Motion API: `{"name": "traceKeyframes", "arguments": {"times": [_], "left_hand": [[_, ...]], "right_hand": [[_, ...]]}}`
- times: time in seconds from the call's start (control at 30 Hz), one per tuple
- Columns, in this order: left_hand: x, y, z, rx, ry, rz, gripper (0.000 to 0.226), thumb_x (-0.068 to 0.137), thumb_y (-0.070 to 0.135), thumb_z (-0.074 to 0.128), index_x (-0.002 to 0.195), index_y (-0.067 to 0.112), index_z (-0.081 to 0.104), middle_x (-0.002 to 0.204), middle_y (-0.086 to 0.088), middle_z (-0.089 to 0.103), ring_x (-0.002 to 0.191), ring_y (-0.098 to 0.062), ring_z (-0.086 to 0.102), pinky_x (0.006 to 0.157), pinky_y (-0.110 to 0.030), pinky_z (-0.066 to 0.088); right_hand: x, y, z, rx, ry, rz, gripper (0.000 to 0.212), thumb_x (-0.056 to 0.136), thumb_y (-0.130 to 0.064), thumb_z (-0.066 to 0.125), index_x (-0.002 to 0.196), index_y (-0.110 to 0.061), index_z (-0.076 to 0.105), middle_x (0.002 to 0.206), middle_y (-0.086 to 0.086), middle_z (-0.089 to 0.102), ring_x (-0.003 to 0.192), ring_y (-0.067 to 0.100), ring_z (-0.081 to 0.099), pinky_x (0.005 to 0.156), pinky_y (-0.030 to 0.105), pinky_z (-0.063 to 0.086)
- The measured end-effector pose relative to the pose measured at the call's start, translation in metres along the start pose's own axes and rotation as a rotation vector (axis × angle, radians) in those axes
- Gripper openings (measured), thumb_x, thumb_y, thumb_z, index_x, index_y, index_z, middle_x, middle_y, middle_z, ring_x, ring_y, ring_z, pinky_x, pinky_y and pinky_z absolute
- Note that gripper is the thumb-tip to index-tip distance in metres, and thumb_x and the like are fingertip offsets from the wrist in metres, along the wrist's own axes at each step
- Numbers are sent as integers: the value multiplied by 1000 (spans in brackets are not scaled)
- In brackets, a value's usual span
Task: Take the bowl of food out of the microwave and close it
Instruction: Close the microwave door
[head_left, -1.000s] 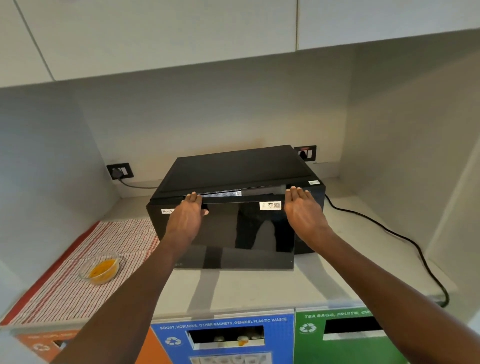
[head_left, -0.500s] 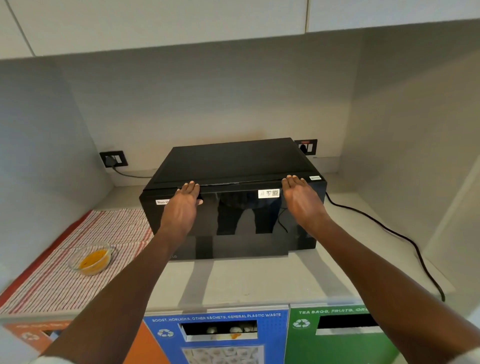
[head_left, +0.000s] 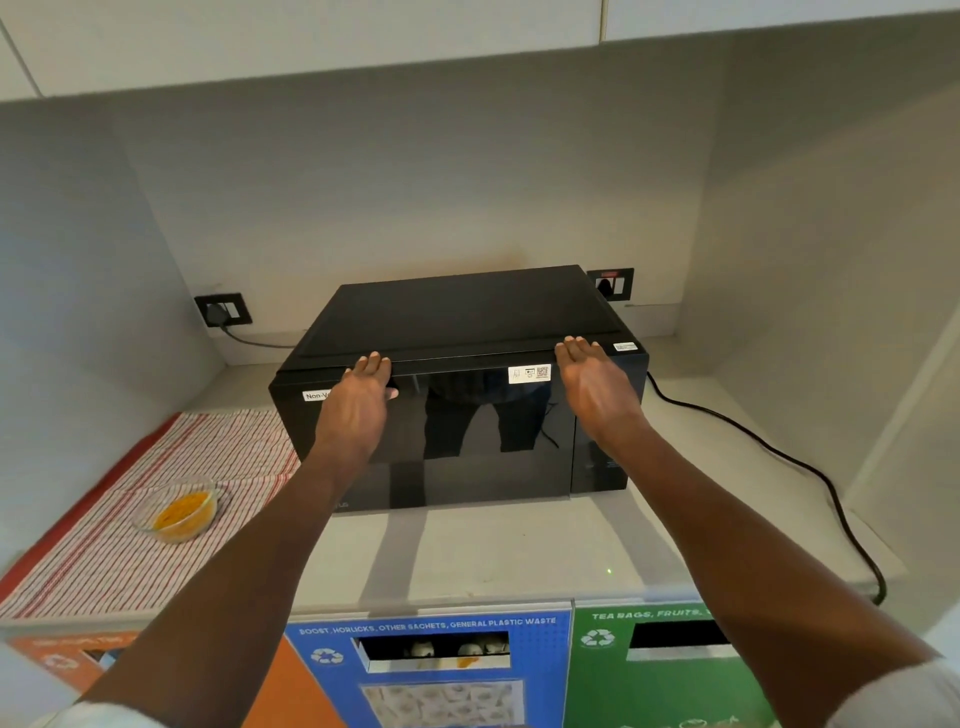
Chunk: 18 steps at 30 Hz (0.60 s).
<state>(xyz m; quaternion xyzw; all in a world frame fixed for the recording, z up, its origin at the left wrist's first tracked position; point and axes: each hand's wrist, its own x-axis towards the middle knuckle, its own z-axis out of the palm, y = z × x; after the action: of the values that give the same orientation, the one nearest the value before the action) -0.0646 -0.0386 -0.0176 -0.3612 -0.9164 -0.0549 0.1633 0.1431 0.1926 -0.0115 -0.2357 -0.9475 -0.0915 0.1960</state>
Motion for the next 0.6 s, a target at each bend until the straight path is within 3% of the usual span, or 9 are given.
{"name": "traceKeyframes", "arguments": {"times": [0.43,0.6], "left_hand": [[-3,1,2,47,36,15,72,96,7,54,154,12,12,165,-9,14,152,-24,15,121,-36,19],[-13,6,2,-27,14,-7,79,92,-2,55,155,14,9,165,-6,10,152,-24,12,121,-37,21]], "right_hand": [[1,2,4,-25,27,-3,69,84,-3,63,143,0,27,150,21,35,140,32,30,116,39,21],[-1,-1,3,-27,3,18,72,84,-4,63,144,0,25,151,21,33,141,32,28,117,40,20]]}}
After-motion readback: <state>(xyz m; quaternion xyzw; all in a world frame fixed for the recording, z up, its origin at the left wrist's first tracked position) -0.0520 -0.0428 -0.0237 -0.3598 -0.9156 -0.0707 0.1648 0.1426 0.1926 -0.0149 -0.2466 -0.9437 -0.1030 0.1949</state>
